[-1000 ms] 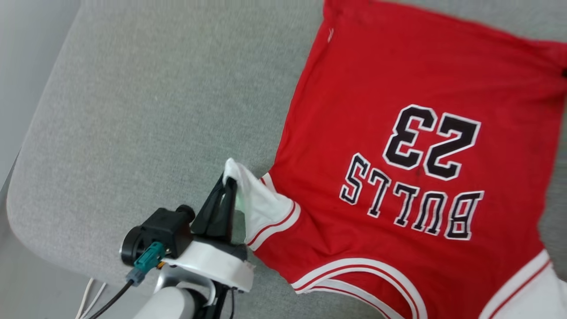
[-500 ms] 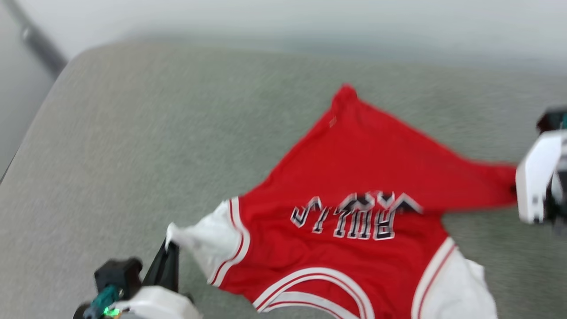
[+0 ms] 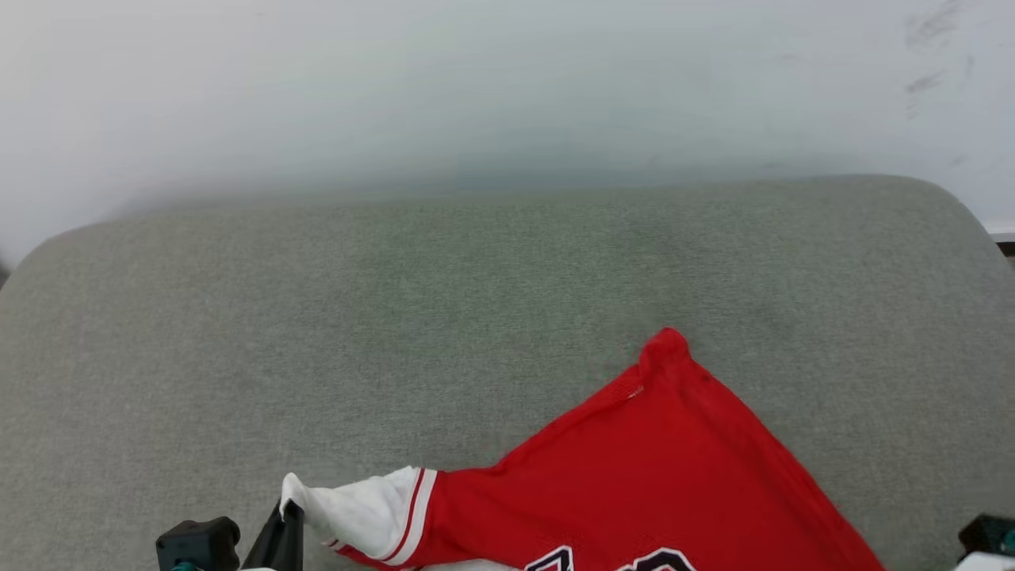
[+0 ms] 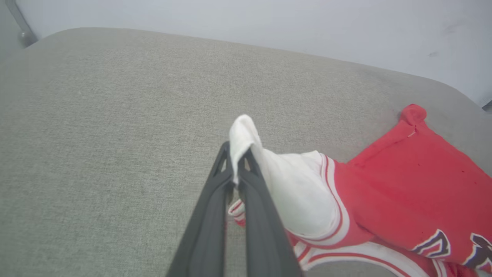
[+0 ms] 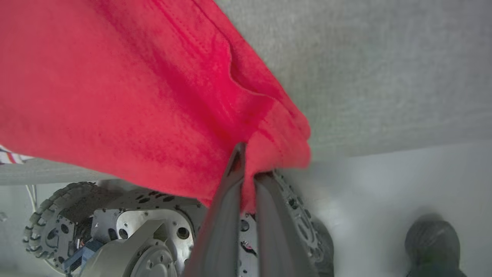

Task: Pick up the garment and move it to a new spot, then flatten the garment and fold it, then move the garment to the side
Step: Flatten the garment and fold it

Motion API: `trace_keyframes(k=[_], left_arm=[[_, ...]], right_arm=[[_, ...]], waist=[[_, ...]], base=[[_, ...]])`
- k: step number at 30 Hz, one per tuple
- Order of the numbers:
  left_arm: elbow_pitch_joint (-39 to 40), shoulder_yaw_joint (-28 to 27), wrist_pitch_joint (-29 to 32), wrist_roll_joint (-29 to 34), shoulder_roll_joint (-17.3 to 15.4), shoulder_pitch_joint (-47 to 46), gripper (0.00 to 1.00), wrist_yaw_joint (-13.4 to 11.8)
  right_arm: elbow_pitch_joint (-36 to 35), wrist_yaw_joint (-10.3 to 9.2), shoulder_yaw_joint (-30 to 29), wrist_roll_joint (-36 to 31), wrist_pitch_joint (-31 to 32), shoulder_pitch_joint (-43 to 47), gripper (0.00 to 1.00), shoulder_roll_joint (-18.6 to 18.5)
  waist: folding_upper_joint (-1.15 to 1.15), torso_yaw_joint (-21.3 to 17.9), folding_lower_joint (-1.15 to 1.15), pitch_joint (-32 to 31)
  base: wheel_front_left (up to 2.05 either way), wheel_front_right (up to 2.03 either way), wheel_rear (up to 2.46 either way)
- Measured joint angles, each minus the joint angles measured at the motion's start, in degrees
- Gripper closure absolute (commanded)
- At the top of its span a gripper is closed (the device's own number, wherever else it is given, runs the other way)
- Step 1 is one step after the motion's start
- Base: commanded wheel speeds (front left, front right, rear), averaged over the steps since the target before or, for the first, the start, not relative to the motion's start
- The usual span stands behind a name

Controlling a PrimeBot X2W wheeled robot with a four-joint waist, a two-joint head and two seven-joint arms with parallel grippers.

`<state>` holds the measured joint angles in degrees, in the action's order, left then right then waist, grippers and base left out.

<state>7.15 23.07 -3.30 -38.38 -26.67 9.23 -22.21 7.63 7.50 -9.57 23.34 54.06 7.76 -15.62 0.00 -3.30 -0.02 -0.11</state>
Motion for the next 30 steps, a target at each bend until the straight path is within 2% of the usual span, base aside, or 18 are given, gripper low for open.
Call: trace_keyframes(k=[1, 2, 4, 8, 16, 20, 25, 28, 30], left_arm=[[-0.08, 0.35, 0.16, -0.01, 0.05, -0.02, 1.00, 0.04], [-0.10, 0.45, 0.19, -0.02, 0.16, -0.03, 1.00, 0.07], [-0.35, 0.48, 0.20, -0.04, 0.13, -0.03, 1.00, 0.10], [-0.84, 0.82, 0.44, -0.03, 0.00, -0.05, 1.00, 0.38], [-0.97, 1.21, 0.55, 0.41, -0.05, -1.46, 1.00, 0.87], [-0.66, 1.98, 0.33, 1.02, 0.27, -3.58, 1.00, 1.14], [-0.81, 3.11, -0.48, 2.02, 1.96, -6.70, 1.00, 1.96], [-0.87, 4.10, -0.91, 2.92, 2.80, -9.38, 1.00, 2.57], [-0.97, 4.59, -1.14, 3.39, 3.53, -11.09, 1.00, 3.08]], right_arm=[[-1.14, 0.00, -0.94, -0.36, 0.00, 1.57, 0.85, 1.63], [-2.33, 0.00, -1.37, -0.80, 0.03, 2.84, 0.00, 2.92], [-4.45, 0.00, -2.27, -0.90, -0.41, 4.13, 0.00, 5.03], [-8.69, 0.00, -2.34, -0.78, -5.54, 4.52, 0.00, 5.66], [-9.92, 0.00, -2.48, -0.99, -28.36, -2.44, 0.00, 4.71], [-7.02, 0.00, -1.67, -0.62, -35.49, -6.89, 0.00, 5.10], [-1.66, 0.00, 1.22, -0.01, -35.95, -15.10, 0.00, 3.39], [1.74, 0.00, 3.88, 1.62, -31.58, -20.62, 0.00, 0.59], [4.33, 0.00, 5.72, 1.83, -25.73, -24.62, 0.00, -1.81]], waist=[[0.00, -0.25, 0.00, -0.18], [0.00, -0.46, 0.00, -0.30], [0.00, -0.87, 0.00, -0.41], [0.00, -1.20, 0.01, -0.39], [0.00, -0.68, 0.01, 0.53], [0.00, 0.45, 0.02, 2.00], [0.00, 2.32, 0.02, 4.73], [0.00, 3.57, 0.03, 6.82], [0.00, 4.40, 0.03, 8.32]], base=[[0.00, 0.00, 0.00], [0.00, 0.00, 0.00], [0.00, 0.00, 0.00], [0.00, 0.00, 0.00], [0.00, 0.00, 0.00], [0.00, 0.00, 0.00], [0.00, 0.00, 0.00], [0.00, 0.00, 0.00], [0.00, 0.00, 0.00]])
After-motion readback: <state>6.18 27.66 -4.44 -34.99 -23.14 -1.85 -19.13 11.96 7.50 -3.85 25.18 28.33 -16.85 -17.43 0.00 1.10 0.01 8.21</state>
